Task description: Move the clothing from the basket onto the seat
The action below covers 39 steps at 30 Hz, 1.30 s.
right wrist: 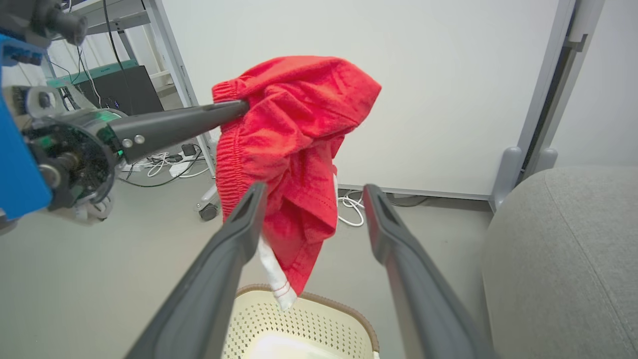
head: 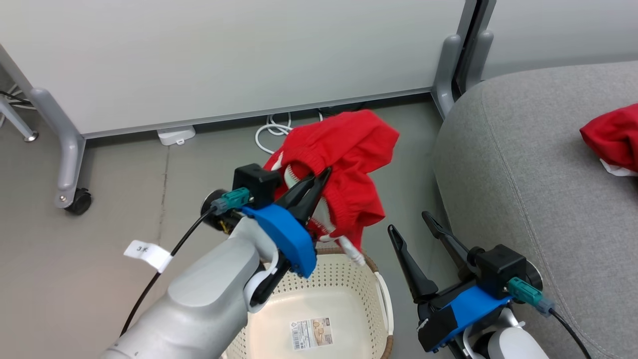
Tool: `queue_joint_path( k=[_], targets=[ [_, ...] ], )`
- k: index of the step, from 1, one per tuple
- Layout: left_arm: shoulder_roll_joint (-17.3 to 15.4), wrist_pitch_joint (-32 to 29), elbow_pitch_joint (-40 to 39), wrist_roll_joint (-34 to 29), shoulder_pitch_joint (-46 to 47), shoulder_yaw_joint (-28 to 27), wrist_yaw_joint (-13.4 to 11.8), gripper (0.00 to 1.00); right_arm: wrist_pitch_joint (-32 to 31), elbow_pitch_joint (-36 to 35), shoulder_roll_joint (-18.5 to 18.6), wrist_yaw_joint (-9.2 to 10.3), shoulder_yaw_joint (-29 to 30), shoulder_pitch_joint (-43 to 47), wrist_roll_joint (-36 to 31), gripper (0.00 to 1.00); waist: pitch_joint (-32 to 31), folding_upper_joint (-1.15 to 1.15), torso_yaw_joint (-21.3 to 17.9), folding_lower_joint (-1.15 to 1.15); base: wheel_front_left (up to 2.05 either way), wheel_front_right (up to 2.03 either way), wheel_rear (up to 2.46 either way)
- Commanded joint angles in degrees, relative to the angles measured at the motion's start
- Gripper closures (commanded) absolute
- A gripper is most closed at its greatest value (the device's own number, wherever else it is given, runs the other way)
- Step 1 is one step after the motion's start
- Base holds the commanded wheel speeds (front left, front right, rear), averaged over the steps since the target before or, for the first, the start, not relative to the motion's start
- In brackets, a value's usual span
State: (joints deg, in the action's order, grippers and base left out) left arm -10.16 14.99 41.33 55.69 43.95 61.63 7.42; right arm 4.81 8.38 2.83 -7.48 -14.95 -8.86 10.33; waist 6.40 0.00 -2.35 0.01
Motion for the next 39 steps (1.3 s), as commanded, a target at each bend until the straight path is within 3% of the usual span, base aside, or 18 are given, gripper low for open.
queue_joint_path(
  k=[1,27,39],
  targets=[
    [0.14,0.27,-0.34,-0.5,1.13,-0.32,0.09,1.0,-0.06,0.22,0.11,-0.02,-0.13,0.15,0.54,0.0,-0.3,0.0,0.24,-0.01,0.0,0.0,0.0],
    [2.41,0.28,-1.44,-1.31,6.08,2.05,0.09,1.0,-1.34,1.79,0.11,-0.03,-2.74,-2.27,2.01,0.0,-3.06,0.0,0.21,-0.01,0.0,0.0,0.0],
    [3.23,0.28,-0.89,-0.76,7.12,3.18,0.09,1.0,-3.52,11.68,0.12,-0.03,-6.48,-12.82,7.27,0.0,-2.04,0.0,0.9,-0.01,0.0,0.0,0.0]
  ],
)
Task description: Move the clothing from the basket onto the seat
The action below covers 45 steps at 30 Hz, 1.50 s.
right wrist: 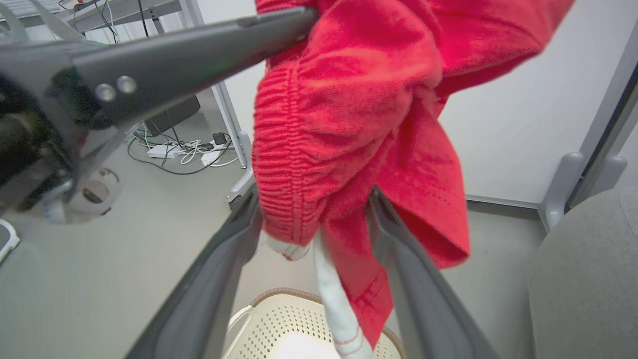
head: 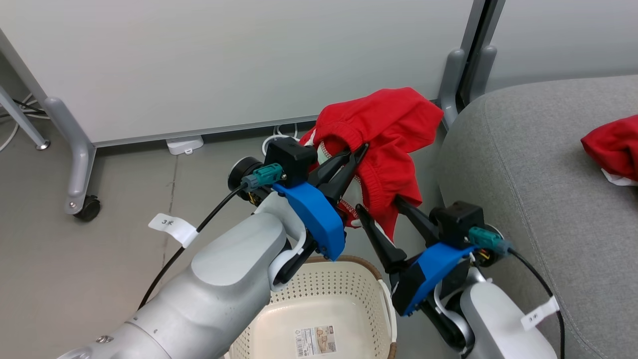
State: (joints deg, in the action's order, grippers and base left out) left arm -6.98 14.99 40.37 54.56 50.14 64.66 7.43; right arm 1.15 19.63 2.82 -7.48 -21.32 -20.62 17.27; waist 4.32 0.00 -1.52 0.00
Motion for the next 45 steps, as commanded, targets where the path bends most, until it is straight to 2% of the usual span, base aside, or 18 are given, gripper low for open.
queue_joint_path(
  k=[1,12,13,14,15,33,34,35,36,37,38,45],
  targets=[
    [0.12,0.28,0.06,0.38,0.99,0.26,0.08,1.0,0.29,1.68,0.13,-0.03,-0.15,-2.08,0.67,0.0,0.07,0.0,0.12,0.0,0.0,0.0,0.0],
    [0.75,0.28,0.04,1.38,1.16,1.74,0.08,1.0,2.31,13.92,0.13,-0.03,-4.23,-10.84,2.88,0.0,-0.32,0.0,0.5,0.0,0.0,0.0,0.0],
    [0.74,0.28,0.02,1.44,1.1,1.78,0.08,1.0,2.75,14.81,0.13,-0.03,-4.51,-11.39,2.79,0.49,-0.42,0.0,0.53,0.0,0.0,0.0,0.0],
    [0.73,0.29,-0.01,1.51,1.0,1.79,0.08,1.0,3.1,15.68,0.12,-0.03,-4.84,-11.77,2.89,0.71,-0.51,0.0,0.57,0.0,0.0,0.0,0.0],
    [0.69,0.29,-0.02,1.63,0.86,1.85,0.08,1.0,3.47,16.43,0.12,-0.03,-5.19,-12.07,3.03,1.0,-0.62,0.0,0.62,0.0,0.0,0.0,0.0],
    [0.18,0.29,0.33,1.37,-0.26,1.46,0.08,1.0,7.19,21.89,0.13,-0.03,-7.55,-14.19,4.86,1.0,-1.85,0.0,-0.15,0.0,0.0,0.0,0.0],
    [0.17,0.29,0.24,1.39,-0.31,1.4,0.08,0.91,7.33,21.96,0.13,-0.03,-7.63,-14.31,4.99,1.0,-1.87,0.0,-0.19,0.0,0.0,0.0,0.0],
    [0.15,0.29,0.16,1.34,-0.34,1.3,0.08,0.57,7.45,22.07,0.13,-0.03,-7.68,-14.37,4.96,1.0,-1.88,0.0,-0.21,0.0,0.0,0.0,0.0],
    [0.11,0.29,0.1,1.24,-0.37,1.19,0.08,0.27,7.58,22.16,0.13,-0.03,-7.75,-14.41,5.02,1.0,-1.89,0.0,-0.23,0.0,0.0,0.0,0.0],
    [0.07,0.29,0.08,1.09,-0.49,1.1,0.08,0.05,7.7,22.24,0.13,-0.03,-7.81,-14.45,5.03,1.0,-1.91,0.0,-0.25,0.0,0.0,0.0,0.0],
    [0.01,0.29,0.14,0.83,-0.59,1.02,0.08,0.0,7.7,22.3,0.13,-0.03,-7.88,-14.46,5.07,1.0,-1.93,0.0,-0.26,0.0,0.0,0.0,0.0],
    [-1.07,0.28,-1.67,-2.15,-3.35,-3.61,0.08,0.0,8.39,22.33,0.13,-0.03,-7.96,-14.71,4.38,1.0,-1.92,0.0,-0.42,0.0,0.0,0.0,0.0]
  ],
)
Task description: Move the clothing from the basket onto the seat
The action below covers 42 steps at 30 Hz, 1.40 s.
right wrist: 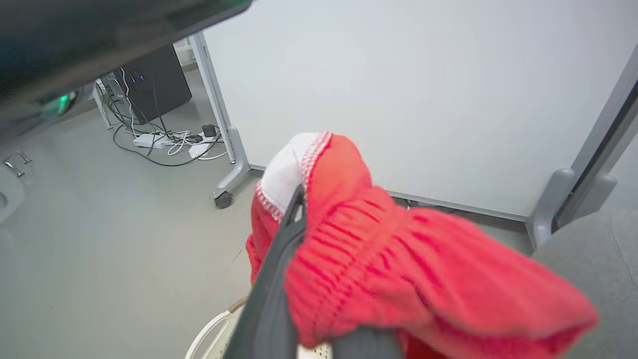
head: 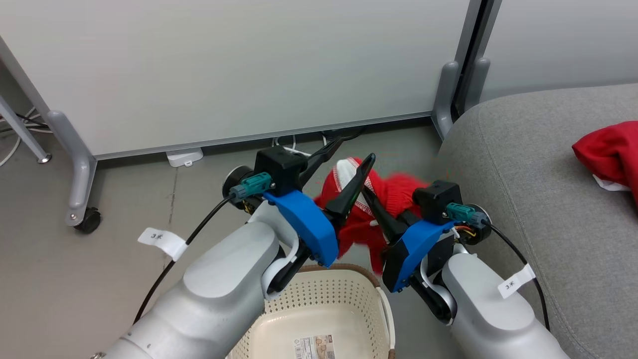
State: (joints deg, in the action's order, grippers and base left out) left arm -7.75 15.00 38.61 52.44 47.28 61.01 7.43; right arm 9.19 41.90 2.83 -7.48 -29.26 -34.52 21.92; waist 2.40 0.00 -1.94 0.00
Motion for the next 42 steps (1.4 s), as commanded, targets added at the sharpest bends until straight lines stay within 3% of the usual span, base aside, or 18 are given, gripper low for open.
queue_joint_path(
  k=[1,13,20,36,42],
  targets=[
    [-0.52,0.27,-0.46,-0.66,-1.21,-1.02,0.08,0.0,0.5,0.02,0.11,-0.03,0.14,-0.85,-0.37,1.0,0.02,0.0,0.01,0.0,0.0,0.0,0.0],
    [-4.36,0.21,-11.75,-13.46,-16.17,-18.36,-0.44,0.0,1.0,-1.24,0.11,-0.03,2.88,-0.12,-3.13,1.0,0.79,0.0,-0.37,0.0,0.0,0.0,0.0],
    [-4.92,0.22,-18.1,-19.9,-26.29,-28.19,-0.06,0.0,0.19,-5.46,0.11,-0.03,6.31,2.47,-6.91,1.0,1.49,0.0,-1.59,0.0,0.0,0.0,0.0],
    [0.01,0.21,-28.42,-26.25,-46.56,-47.1,0.07,0.0,-7.09,-23.66,0.11,-0.02,13.89,16.37,-14.05,1.0,-0.09,0.0,-7.06,0.0,0.0,0.0,0.0],
    [0.37,0.21,-29.19,-28.09,-49.33,-49.53,0.07,0.0,-10.02,-29.9,0.1,-0.03,16.43,21.02,-15.85,1.0,-0.16,0.0,-10.26,0.0,0.0,0.0,0.0]
  ],
)
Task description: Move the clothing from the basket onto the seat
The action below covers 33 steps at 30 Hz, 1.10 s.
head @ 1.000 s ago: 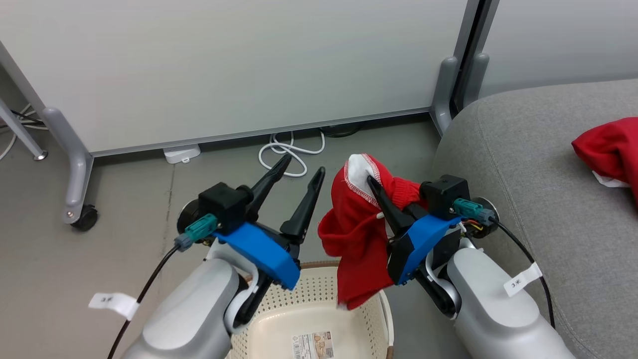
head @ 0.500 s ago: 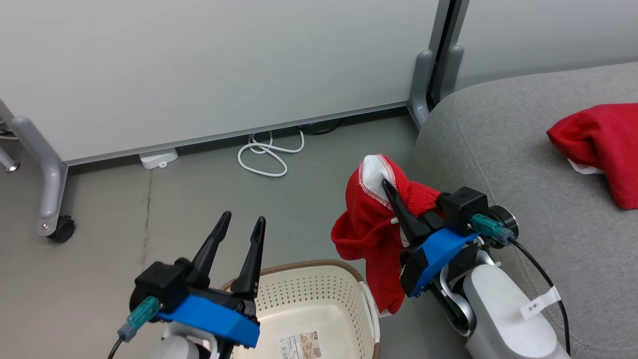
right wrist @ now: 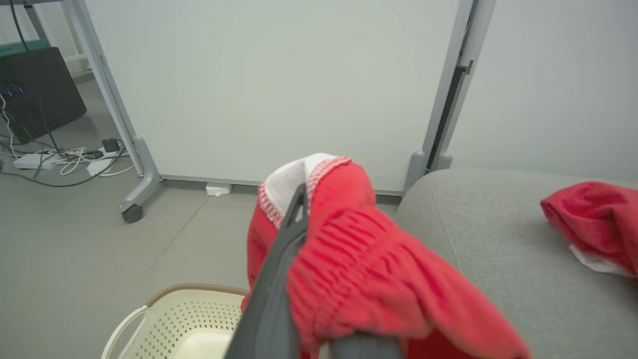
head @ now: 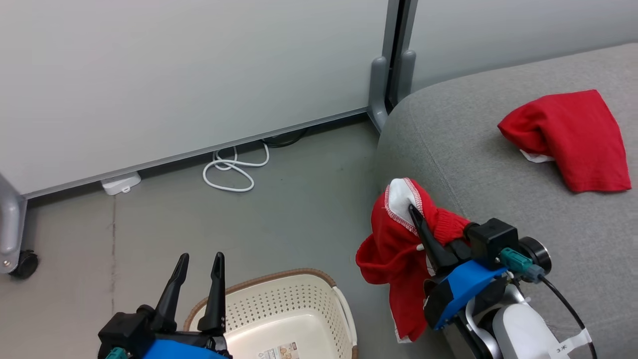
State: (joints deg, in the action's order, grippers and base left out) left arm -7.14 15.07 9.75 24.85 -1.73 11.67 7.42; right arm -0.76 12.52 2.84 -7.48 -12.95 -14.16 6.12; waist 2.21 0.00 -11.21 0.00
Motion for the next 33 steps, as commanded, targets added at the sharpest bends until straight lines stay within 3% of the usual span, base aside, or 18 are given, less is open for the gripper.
queue_joint_path(
  k=[1,19,27,33],
  targets=[
    [-0.42,0.15,-0.36,-0.68,-0.44,-0.3,0.09,0.0,-0.51,-1.34,0.09,-0.02,0.38,1.25,-0.27,1.0,0.08,0.0,-1.72,0.0,0.0,0.0,0.0],
    [-3.51,0.15,0.08,-2.26,1.47,0.11,0.08,0.0,-1.57,-6.39,0.08,-0.03,1.29,4.86,0.61,1.0,3.27,0.0,-16.16,0.0,0.0,0.0,0.0],
    [-4.67,0.15,0.39,-2.91,2.22,0.49,0.09,0.0,-0.43,-6.07,0.06,-0.03,1.47,5.58,1.73,1.0,4.89,0.0,-19.99,0.0,0.0,0.0,0.0],
    [-5.4,0.16,0.74,-3.23,3.02,1.39,0.09,0.0,0.58,-5.89,0.06,-0.03,2.07,5.92,2.23,1.0,5.72,0.0,-20.33,0.0,0.0,0.0,0.0]
  ],
)
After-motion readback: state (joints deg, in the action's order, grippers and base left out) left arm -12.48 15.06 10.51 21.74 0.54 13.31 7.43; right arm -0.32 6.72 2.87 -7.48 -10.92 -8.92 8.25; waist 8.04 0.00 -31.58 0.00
